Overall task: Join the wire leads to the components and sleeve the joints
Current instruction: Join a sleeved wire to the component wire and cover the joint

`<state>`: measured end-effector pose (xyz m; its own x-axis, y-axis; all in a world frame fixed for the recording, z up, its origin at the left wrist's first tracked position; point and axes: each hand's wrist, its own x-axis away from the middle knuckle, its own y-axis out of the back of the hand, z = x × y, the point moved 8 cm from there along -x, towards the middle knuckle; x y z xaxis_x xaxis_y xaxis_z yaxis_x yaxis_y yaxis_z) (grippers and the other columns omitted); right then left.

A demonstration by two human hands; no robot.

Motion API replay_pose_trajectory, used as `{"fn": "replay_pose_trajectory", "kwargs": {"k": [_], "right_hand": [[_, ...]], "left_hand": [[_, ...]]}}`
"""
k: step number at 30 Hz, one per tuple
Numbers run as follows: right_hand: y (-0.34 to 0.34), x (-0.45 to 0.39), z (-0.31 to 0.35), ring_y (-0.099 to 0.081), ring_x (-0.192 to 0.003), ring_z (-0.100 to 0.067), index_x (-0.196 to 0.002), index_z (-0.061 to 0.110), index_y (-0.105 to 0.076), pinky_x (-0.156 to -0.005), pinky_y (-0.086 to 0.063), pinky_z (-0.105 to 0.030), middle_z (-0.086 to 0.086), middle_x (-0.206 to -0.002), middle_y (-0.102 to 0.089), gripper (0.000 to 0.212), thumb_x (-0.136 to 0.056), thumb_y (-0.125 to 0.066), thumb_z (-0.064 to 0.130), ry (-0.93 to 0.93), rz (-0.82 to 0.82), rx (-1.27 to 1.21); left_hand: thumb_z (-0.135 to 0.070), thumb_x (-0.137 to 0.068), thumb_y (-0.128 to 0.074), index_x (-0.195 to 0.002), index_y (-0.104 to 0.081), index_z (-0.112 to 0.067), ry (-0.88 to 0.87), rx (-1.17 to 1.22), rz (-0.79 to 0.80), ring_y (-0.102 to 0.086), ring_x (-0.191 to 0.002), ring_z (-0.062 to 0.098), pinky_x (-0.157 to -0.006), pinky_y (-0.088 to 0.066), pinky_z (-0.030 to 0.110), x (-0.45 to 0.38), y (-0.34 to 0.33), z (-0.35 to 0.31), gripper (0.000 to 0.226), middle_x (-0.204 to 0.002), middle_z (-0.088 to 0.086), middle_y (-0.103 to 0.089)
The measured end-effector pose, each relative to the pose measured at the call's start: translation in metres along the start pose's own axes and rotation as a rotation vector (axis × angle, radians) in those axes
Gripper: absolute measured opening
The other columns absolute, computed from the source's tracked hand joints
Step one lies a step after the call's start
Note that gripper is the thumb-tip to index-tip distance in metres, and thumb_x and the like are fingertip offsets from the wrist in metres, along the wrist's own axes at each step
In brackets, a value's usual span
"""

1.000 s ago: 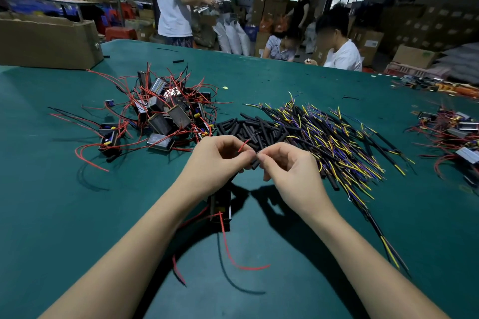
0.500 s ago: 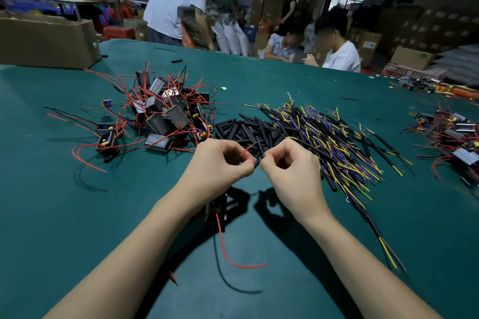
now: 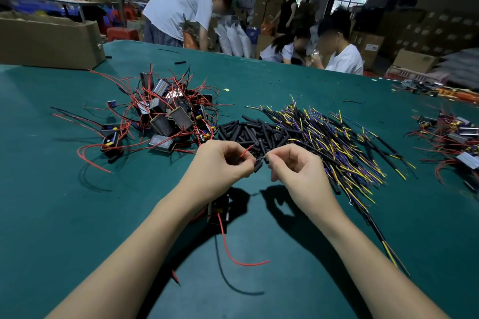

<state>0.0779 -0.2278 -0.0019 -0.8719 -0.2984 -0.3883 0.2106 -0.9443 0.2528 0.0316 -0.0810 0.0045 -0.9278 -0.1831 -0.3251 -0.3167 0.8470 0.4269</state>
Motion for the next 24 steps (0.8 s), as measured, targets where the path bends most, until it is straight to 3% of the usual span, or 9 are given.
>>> {"fn": "replay_pose_trajectory", "kwargs": {"k": [3,6,11,13,15,19,22,24], "right_hand": [[-0.002,0.001,0.004,-0.061,-0.068,-0.008,-0.098,0.021,-0.068,-0.065,-0.05,-0.024,0.006,-0.082,-0.068,0.021,-0.087,-0.064,0.003,0.054,0.048,0.049],[-0.003,0.003,0.016,-0.06,-0.069,-0.009,-0.093,0.016,-0.072,-0.065,-0.05,-0.03,0.007,-0.081,-0.067,0.017,-0.085,-0.067,0.002,0.209,0.033,0.228],[-0.004,0.005,0.025,-0.054,-0.067,0.0,-0.083,0.006,-0.071,-0.061,-0.04,-0.01,0.011,-0.074,-0.06,0.009,-0.084,-0.066,-0.002,0.335,0.012,0.35],[-0.005,0.006,0.028,-0.054,-0.068,-0.002,-0.081,0.006,-0.07,-0.06,-0.039,-0.011,0.01,-0.073,-0.06,0.009,-0.085,-0.065,-0.001,0.366,0.01,0.381],[-0.005,0.006,0.026,-0.054,-0.069,-0.004,-0.08,0.007,-0.069,-0.059,-0.039,-0.012,0.005,-0.073,-0.062,0.01,-0.085,-0.065,0.0,0.364,0.003,0.392],[-0.006,0.003,0.016,-0.052,-0.057,0.001,-0.073,0.014,-0.065,-0.055,-0.035,-0.009,0.014,-0.062,-0.058,0.015,-0.085,-0.065,0.005,0.215,-0.037,0.347],[-0.006,-0.001,-0.004,-0.048,-0.049,-0.001,-0.064,0.021,-0.063,-0.052,-0.038,-0.015,0.012,-0.051,-0.056,0.022,-0.085,-0.064,0.011,-0.054,-0.077,0.258],[-0.01,0.0,-0.02,-0.042,-0.046,-0.011,-0.056,0.017,-0.058,-0.048,-0.034,-0.023,0.006,-0.049,-0.051,0.029,-0.084,-0.06,0.007,-0.265,-0.075,0.058]], "left_hand": [[-0.009,-0.083,-0.067,-0.072,-0.071,-0.008,0.011,0.01,0.014,-0.052,-0.056,0.01,-0.061,-0.049,0.029,0.0,-0.001,0.002,0.012,-0.067,0.011,-0.069],[-0.01,-0.083,-0.068,-0.072,-0.07,-0.011,0.0,0.016,0.016,-0.052,-0.056,0.009,-0.06,-0.049,0.027,-0.001,-0.001,0.002,0.011,-0.066,0.009,-0.069],[-0.018,-0.08,-0.074,-0.075,-0.072,-0.014,-0.059,-0.002,0.024,-0.048,-0.056,0.012,-0.058,-0.043,0.029,-0.002,-0.005,0.001,0.007,-0.062,0.007,-0.064],[-0.019,-0.081,-0.073,-0.077,-0.074,-0.016,-0.082,-0.017,0.015,-0.05,-0.058,0.017,-0.061,-0.046,0.034,-0.002,-0.006,0.001,0.005,-0.064,0.004,-0.067],[-0.021,-0.082,-0.072,-0.074,-0.074,-0.02,-0.085,-0.028,-0.008,-0.047,-0.056,0.012,-0.058,-0.044,0.037,-0.002,-0.005,0.004,0.008,-0.058,-0.003,-0.063],[-0.032,-0.08,-0.07,-0.07,-0.072,-0.025,-0.064,-0.057,-0.054,-0.039,-0.05,0.01,-0.056,-0.037,0.032,-0.002,-0.003,0.01,0.012,-0.048,-0.009,-0.051],[-0.041,-0.073,-0.062,-0.069,-0.071,-0.028,-0.077,-0.122,-0.123,-0.052,-0.056,0.016,-0.059,-0.048,0.036,-0.001,-0.001,0.006,0.016,-0.056,-0.005,-0.061],[-0.038,-0.073,-0.062,-0.072,-0.072,-0.026,-0.121,-0.196,-0.169,-0.059,-0.062,0.014,-0.06,-0.05,0.035,0.001,-0.002,-0.001,0.015,-0.063,-0.008,-0.066]]}}
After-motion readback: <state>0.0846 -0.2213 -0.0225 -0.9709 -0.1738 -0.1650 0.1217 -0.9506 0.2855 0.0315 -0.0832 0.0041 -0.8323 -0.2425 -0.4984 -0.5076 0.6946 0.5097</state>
